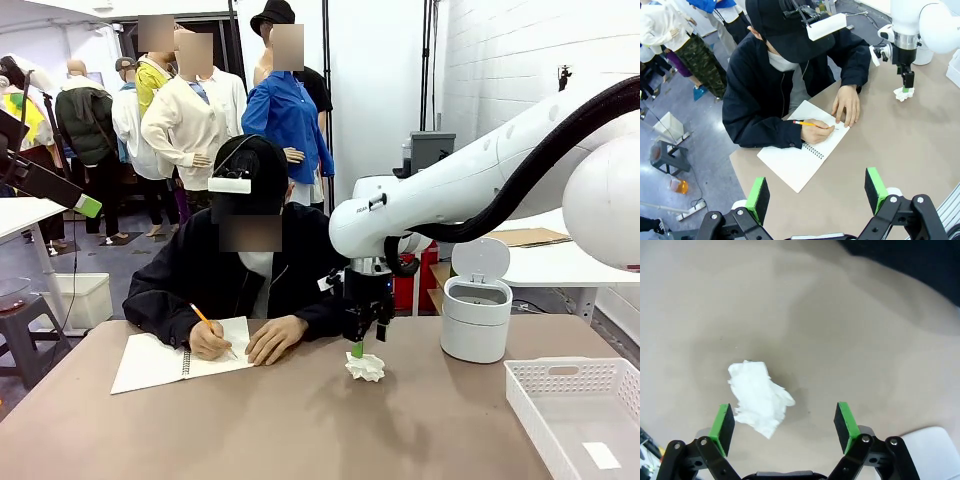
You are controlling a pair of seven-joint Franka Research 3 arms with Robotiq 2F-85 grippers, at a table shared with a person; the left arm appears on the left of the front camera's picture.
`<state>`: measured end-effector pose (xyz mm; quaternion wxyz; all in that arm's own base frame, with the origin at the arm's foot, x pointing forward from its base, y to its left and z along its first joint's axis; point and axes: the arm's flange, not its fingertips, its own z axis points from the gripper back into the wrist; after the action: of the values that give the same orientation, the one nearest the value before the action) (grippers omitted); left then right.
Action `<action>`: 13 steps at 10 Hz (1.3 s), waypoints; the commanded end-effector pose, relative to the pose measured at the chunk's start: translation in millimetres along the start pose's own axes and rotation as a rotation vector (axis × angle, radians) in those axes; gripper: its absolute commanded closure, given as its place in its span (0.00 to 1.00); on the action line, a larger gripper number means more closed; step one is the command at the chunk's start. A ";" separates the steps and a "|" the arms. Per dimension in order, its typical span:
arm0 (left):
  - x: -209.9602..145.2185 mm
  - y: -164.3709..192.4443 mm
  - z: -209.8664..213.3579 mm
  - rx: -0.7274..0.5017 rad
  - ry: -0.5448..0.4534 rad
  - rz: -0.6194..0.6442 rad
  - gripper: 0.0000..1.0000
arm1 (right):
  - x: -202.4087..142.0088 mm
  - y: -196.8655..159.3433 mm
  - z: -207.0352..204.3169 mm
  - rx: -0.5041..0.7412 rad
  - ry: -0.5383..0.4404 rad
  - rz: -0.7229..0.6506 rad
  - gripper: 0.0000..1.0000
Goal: Sort the paper based on its condition.
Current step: If a person hands you a paper, place it in the Organizing basket , and if it's crumpled, put it in the Trash can.
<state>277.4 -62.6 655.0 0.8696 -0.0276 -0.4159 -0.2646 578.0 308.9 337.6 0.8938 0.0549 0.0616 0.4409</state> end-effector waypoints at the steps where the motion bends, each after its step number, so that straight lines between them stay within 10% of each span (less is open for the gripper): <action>1: -1.7 0.6 1.0 -0.005 0.006 0.003 0.00 | 1.3 6.1 -4.1 -0.021 0.043 0.048 0.00; 13: -1.7 0.6 1.0 -0.005 0.006 0.003 0.00 | 7.8 14.5 -41.6 -0.066 0.077 0.091 0.00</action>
<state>277.4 -62.6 655.0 0.8696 -0.0276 -0.4159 -0.2646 565.5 326.3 296.8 0.8714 0.0116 0.0748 0.4847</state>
